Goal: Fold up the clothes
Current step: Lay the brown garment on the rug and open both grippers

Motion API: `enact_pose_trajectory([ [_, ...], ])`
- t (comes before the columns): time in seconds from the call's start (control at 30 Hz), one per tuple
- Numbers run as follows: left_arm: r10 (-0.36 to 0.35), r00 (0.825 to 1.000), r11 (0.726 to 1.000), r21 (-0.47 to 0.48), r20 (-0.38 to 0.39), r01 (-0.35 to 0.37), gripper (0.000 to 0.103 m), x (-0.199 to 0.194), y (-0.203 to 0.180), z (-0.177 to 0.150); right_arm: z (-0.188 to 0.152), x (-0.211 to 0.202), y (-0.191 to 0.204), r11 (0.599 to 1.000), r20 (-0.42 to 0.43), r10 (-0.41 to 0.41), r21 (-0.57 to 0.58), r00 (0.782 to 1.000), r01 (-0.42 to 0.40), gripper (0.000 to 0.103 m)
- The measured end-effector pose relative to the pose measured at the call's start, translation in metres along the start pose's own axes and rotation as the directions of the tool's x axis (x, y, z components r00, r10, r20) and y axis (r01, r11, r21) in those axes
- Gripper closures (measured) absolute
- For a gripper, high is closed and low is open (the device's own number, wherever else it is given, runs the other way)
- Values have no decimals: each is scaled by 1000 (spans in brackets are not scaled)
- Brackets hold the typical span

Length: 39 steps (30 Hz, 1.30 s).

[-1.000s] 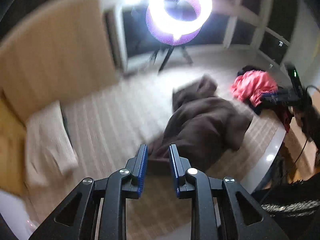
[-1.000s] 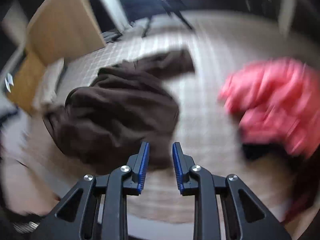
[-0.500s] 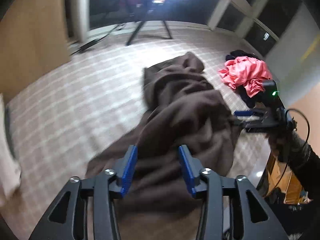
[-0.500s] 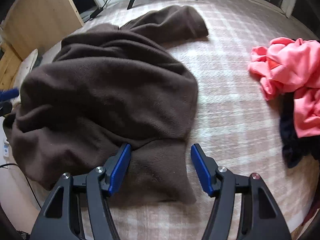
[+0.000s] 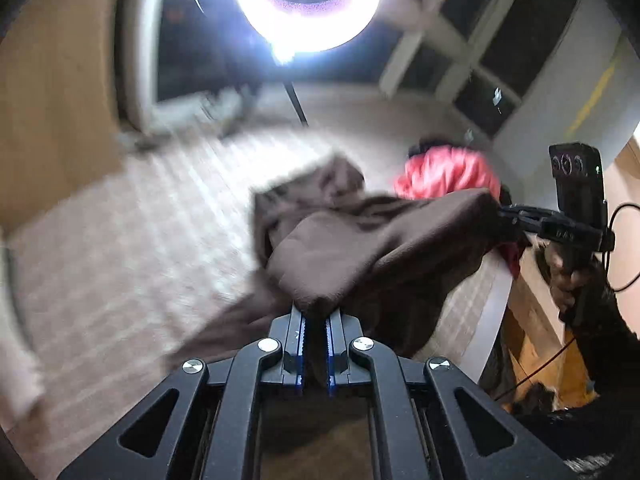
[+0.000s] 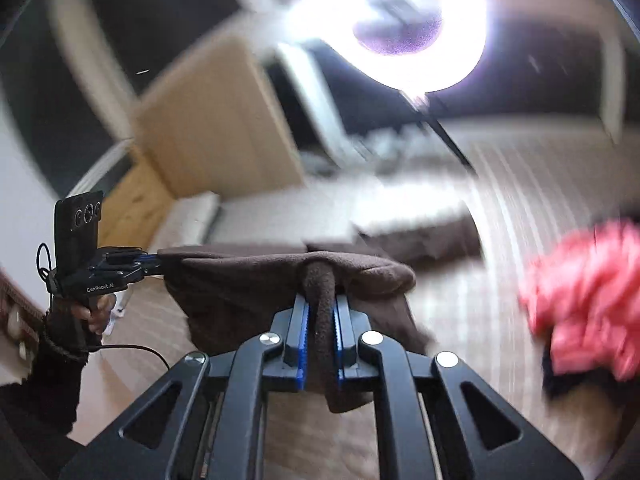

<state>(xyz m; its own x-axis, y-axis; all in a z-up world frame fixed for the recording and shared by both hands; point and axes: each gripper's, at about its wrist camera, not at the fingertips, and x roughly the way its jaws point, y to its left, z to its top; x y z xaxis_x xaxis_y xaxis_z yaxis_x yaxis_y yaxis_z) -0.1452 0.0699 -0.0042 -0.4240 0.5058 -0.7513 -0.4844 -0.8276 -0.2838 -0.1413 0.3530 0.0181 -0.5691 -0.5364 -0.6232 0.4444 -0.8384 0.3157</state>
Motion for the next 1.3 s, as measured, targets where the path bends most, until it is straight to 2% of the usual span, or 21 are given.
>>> enact_pose_trajectory([
  [0.1, 62, 991, 998, -3, 121, -62, 98, -75, -7, -1, 46, -25, 49, 988, 89, 34, -150, 995, -21, 94],
  [0.2, 121, 964, 992, 17, 235, -129, 101, -139, -21, -8, 86, -27, 82, 970, 117, 83, -238, 990, -53, 94],
  [0.27, 146, 941, 988, 6, 304, -155, 103, -174, -27, -17, 110, -4, 98, 954, 79, 108, -288, 991, -81, 94],
  [0.33, 182, 925, 982, -17, 333, -187, 103, -193, -22, -30, 126, 48, 110, 935, -18, 97, -341, 995, -97, 88],
  [0.37, 208, 927, 978, -43, 312, -205, 103, -191, -16, -36, 125, 69, 111, 935, -40, 46, -350, 998, -58, 81],
  [0.43, 249, 938, 968, -90, 243, -234, 103, -177, 3, -48, 116, 109, 99, 948, -105, -83, -315, 991, 46, 78],
  [0.47, 268, 940, 962, -106, 209, -251, 103, -167, 14, -56, 109, 122, 88, 958, -138, -120, -277, 983, 78, 78],
  [0.53, 301, 944, 951, -118, 138, -286, 103, -147, 31, -70, 84, 129, 62, 983, -191, -118, -162, 974, 87, 75],
  [0.6, 299, 951, 949, -130, 76, -288, 103, -127, 48, -81, 44, 126, 44, 991, -237, -123, -74, 964, 109, 69],
  [0.63, 290, 956, 950, -131, 49, -282, 103, -118, 56, -85, 24, 125, 35, 992, -260, -124, -30, 958, 121, 56],
  [0.67, 287, 957, 951, -126, 24, -282, 103, -108, 63, -87, 4, 124, 26, 991, -283, -124, 14, 951, 133, 50],
  [0.73, 280, 960, 954, -107, -19, -280, 103, -90, 76, -87, -38, 126, 13, 985, -347, -97, 100, 933, 140, 50],
  [0.8, 259, 965, 961, -90, -46, -262, 103, -72, 88, -82, -74, 133, 9, 966, -394, -21, 229, 919, 120, 50],
  [0.87, 231, 971, 969, -79, -64, -236, 103, -58, 97, -74, -91, 143, 14, 945, -395, 32, 311, 918, 101, 50],
  [1.0, 190, 979, 979, -67, -69, -195, 103, -39, 109, -62, -103, 169, 33, 937, -400, 21, 328, 916, 122, 50],
  [1.03, 185, 980, 980, -67, -69, -189, 103, -37, 111, -60, -104, 175, 36, 940, -405, 20, 320, 914, 121, 50],
  [1.1, 178, 982, 981, -64, -70, -182, 103, -33, 116, -59, -108, 183, 40, 946, -411, 31, 306, 911, 106, 76],
  [1.13, 177, 982, 981, -63, -71, -181, 103, -32, 118, -59, -109, 183, 42, 951, -407, 37, 294, 913, 93, 92],
  [1.23, 166, 983, 983, -67, -74, -171, 103, -28, 125, -58, -105, 157, 47, 972, -383, 22, 226, 924, 71, 95],
  [1.3, 159, 984, 984, -63, -74, -164, 103, -27, 126, -57, -96, 122, 40, 979, -361, 9, 191, 933, 64, 96],
])
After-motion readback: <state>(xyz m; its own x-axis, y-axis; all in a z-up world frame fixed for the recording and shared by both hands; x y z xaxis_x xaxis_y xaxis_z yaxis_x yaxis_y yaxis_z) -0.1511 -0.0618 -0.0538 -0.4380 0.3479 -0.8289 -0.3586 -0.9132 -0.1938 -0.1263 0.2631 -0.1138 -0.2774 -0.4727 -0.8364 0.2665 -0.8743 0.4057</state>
